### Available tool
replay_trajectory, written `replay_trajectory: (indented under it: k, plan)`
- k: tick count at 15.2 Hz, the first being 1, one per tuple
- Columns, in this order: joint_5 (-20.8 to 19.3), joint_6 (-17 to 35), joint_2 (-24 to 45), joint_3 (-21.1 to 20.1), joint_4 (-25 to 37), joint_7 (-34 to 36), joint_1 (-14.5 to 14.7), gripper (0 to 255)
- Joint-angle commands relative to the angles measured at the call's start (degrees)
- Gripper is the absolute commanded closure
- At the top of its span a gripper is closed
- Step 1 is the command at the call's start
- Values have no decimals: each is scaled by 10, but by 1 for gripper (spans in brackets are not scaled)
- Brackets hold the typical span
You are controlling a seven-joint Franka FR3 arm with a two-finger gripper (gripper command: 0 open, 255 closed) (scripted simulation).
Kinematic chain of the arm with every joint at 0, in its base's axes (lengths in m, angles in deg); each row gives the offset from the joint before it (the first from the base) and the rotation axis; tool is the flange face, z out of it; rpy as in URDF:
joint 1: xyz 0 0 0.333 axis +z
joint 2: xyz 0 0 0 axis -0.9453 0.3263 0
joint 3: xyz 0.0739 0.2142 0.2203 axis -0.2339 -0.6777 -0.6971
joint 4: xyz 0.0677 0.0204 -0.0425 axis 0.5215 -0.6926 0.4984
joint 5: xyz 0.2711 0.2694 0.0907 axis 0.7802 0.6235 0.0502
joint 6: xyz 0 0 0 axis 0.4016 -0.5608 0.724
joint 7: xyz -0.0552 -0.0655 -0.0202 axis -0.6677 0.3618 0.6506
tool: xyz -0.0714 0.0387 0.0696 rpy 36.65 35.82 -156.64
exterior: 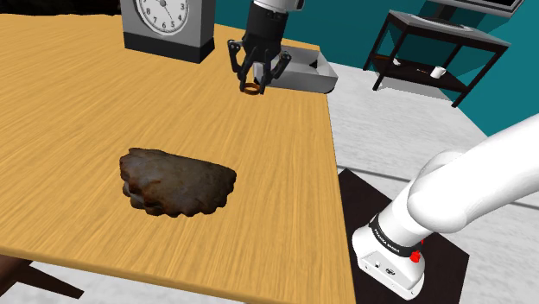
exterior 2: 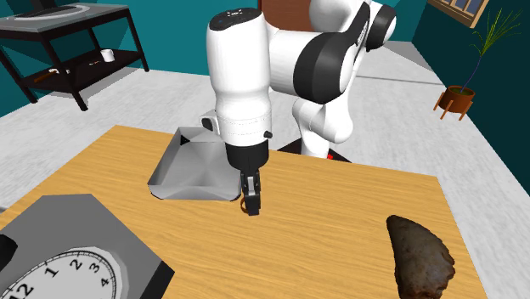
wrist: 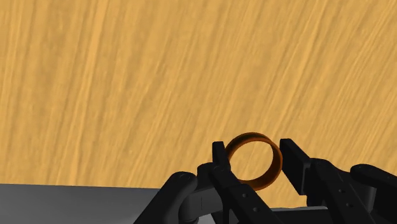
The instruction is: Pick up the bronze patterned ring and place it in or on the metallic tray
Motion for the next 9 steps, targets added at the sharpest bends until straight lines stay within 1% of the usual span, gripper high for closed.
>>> replay_trajectory:
  k: [1,9]
  plan:
    - [0,-7,3,-1,6,1,0,255]
    - [-5,-68,9,3,73,8,-2,255]
